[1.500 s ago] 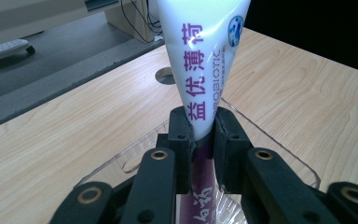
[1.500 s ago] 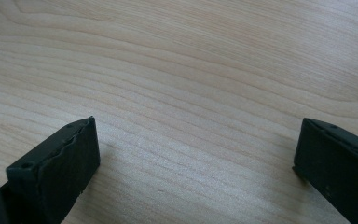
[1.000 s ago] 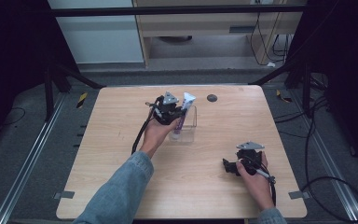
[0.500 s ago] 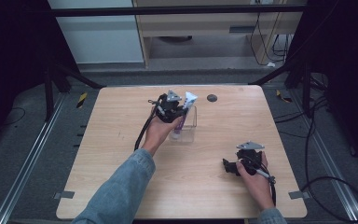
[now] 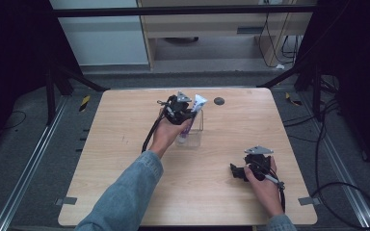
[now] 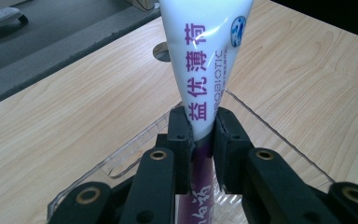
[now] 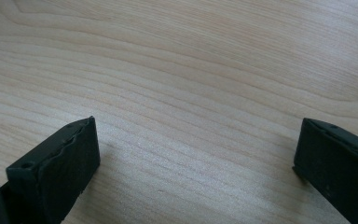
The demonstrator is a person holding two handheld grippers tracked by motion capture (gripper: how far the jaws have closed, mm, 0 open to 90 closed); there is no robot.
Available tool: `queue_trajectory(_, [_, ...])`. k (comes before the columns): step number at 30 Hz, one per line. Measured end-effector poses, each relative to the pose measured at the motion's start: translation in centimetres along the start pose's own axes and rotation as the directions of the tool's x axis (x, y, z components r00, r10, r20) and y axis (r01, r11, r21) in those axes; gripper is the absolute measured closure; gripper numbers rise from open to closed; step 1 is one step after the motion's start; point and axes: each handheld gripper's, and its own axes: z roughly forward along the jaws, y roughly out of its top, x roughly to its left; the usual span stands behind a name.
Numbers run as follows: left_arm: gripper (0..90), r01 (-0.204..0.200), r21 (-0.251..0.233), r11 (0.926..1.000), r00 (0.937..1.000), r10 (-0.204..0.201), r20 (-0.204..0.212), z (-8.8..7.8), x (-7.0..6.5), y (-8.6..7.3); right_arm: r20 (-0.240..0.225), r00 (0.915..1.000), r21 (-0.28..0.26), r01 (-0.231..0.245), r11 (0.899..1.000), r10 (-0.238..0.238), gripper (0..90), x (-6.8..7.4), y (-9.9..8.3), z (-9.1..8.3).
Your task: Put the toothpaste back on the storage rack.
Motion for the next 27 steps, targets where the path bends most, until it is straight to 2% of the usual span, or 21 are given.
queue_trajectory(11, [77.3,-0.010,0.015,0.9998,0.9999,0.009,0.012,0.47,-0.27,0.15,0.001,1.0000,-0.001,0.000,1.000,0.000,0.3,0.00,-0.01,0.01])
queue_trajectory(27, [76.5,0.005,0.025,0.9997,0.9998,-0.006,0.018,0.74,-0.31,0.07,-0.001,1.0000,-0.001,-0.005,1.000,0.005,0.3,0.03,-0.01,0.01])
